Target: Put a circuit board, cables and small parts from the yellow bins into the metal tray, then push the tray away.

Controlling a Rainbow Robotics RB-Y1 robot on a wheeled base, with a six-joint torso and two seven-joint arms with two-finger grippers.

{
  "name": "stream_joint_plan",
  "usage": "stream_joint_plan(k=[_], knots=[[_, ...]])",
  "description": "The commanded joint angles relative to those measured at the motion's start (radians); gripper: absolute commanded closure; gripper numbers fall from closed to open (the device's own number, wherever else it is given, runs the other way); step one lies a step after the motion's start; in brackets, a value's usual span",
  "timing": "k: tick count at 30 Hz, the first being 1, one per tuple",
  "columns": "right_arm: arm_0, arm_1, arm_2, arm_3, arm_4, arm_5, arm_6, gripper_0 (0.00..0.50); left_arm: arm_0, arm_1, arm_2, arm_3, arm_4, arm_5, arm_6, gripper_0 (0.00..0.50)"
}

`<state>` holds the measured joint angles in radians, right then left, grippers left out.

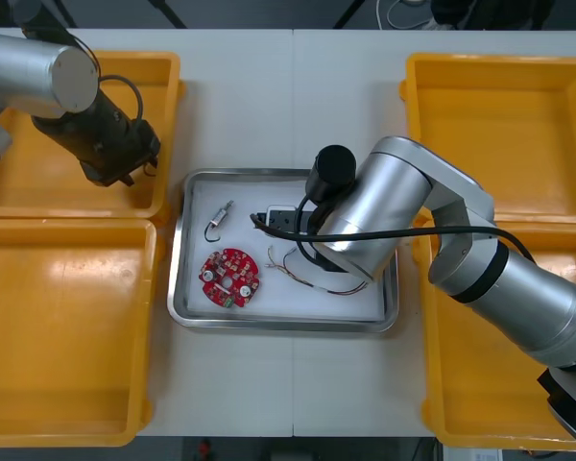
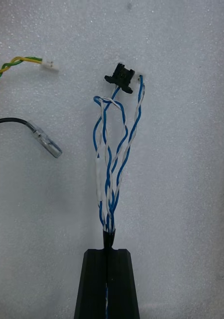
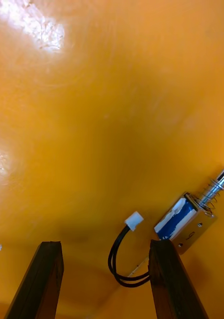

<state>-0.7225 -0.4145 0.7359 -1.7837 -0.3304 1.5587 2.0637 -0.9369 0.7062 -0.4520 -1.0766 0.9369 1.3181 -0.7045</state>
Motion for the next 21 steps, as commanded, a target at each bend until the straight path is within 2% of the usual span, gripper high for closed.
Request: stream_joint_plan(k=[1, 2, 3, 4, 6, 7, 8, 9, 16, 21], knots=[[0.006, 0.034, 0.010, -0.006, 0.017, -0.009, 0.033, 0.500, -0.028, -0.014, -0.025, 0.007, 0.003, -0.011, 0.040, 0.243], [0.005, 0.036, 0.010, -0.006, 0.017, -0.009, 0.033, 0.500, -0.028, -0.014, -0.025, 0.007, 0.005, -0.010, 0.040, 0.428], [0.006, 0.034, 0.008, -0.006, 0.017, -0.009, 0.035, 0.500, -0.028, -0.014, -0.025, 0.007, 0.005, -0.011, 0.040, 0.498], [0.005, 0.036, 0.008, -0.006, 0.019, -0.009, 0.033, 0.500, -0.028, -0.014, -0.025, 0.007, 0.005, -0.011, 0.040, 0.499], [0.005, 0.034, 0.005, -0.006, 0.019, -0.009, 0.035, 0.442, -0.028, -0.014, -0.025, 0.007, 0.005, -0.011, 0.040, 0.500], [0.005, 0.036, 0.004, -0.006, 0.022, -0.009, 0.036, 0.280, -0.028, -0.014, -0.024, 0.007, 0.005, -0.011, 0.040, 0.500], [0.005, 0.034, 0.000, -0.008, 0.025, -0.009, 0.036, 0.072, -0.028, -0.014, -0.024, 0.007, 0.007, -0.011, 0.040, 0.500], [0.005, 0.036, -0.001, -0.008, 0.025, -0.009, 0.036, 0.005, -0.028, -0.014, -0.025, 0.007, 0.007, -0.011, 0.039, 0.500], [0.005, 0.045, -0.055, -0.013, 0.024, 0.004, 0.039, 0.000, -0.028, -0.014, -0.022, 0.007, 0.010, -0.013, 0.042, 0.500], [0.005, 0.097, -0.141, -0.022, 0.022, 0.095, 0.033, 0.000, -0.028, -0.014, -0.004, 0.007, 0.010, -0.011, 0.042, 0.500]])
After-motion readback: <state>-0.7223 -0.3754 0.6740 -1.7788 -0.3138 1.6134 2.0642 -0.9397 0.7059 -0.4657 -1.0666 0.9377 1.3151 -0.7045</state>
